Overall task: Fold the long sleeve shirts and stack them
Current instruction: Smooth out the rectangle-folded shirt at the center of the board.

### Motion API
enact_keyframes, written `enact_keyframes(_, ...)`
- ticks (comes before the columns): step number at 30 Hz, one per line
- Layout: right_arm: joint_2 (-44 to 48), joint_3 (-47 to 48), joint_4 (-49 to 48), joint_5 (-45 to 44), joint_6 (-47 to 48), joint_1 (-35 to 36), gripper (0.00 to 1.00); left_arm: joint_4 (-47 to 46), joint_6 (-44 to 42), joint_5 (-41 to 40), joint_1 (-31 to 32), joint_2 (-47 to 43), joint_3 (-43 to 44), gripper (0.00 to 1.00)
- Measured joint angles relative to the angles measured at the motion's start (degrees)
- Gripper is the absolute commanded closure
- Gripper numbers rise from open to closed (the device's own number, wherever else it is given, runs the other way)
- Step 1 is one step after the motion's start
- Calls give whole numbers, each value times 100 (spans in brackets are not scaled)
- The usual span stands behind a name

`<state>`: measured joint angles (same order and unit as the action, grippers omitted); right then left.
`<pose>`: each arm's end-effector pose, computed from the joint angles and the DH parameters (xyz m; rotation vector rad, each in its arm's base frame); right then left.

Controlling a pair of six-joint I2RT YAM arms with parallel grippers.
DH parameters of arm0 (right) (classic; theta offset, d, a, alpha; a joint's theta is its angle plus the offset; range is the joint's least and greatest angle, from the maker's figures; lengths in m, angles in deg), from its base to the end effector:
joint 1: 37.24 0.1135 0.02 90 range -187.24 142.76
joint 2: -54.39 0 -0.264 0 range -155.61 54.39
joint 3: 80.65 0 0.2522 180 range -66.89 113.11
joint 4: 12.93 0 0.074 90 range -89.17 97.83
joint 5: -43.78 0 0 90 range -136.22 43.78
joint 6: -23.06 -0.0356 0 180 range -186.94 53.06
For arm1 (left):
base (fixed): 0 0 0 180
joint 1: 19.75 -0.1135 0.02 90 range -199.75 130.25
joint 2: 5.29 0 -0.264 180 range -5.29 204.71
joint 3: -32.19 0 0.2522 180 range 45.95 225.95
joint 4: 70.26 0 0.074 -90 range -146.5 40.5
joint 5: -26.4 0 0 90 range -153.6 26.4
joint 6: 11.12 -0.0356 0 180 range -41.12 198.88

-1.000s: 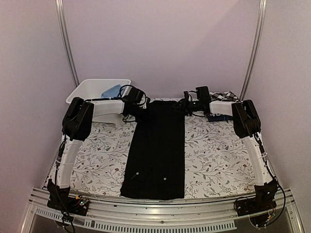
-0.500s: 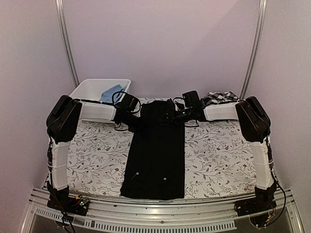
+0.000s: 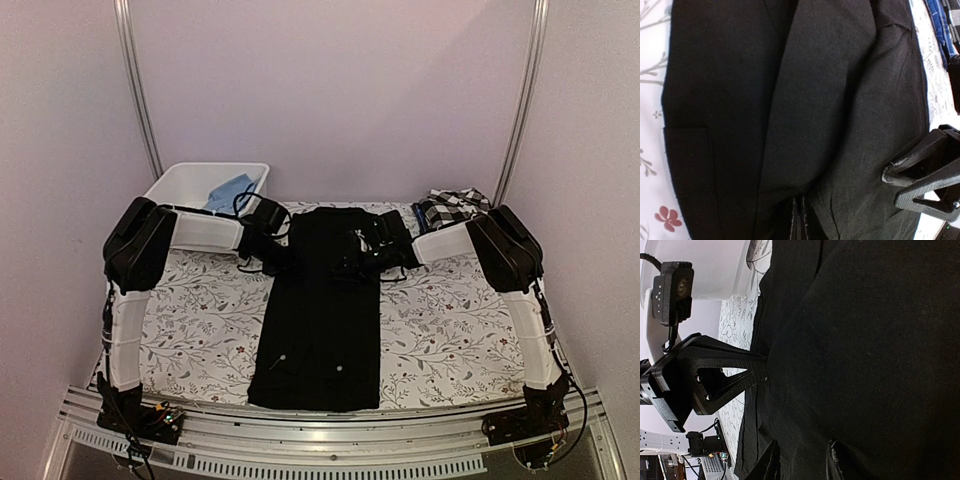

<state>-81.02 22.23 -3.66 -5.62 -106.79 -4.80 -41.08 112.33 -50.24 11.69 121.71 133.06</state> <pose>0.4061 0.2856 0.0959 -0.2511 2.5197 1.4054 0.3943 -0.2507 0.1239 0.0507 2.6653 -0.7097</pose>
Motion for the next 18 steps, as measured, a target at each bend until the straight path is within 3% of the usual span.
enact_keyframes(7, 37, 98, 258, -142, 160, 4, 66, 188, -149, -155, -11, -92, 96, 93)
enact_keyframes(11, 409, 7, 758, -608, 507, 52, 63, 214, -212, -221, 9, -649, -258, 90)
enact_keyframes(18, 2308, -1252, 1034, -1528, 1071, 223, 57, -13, -212, -229, 96, -2481, -1574, 85)
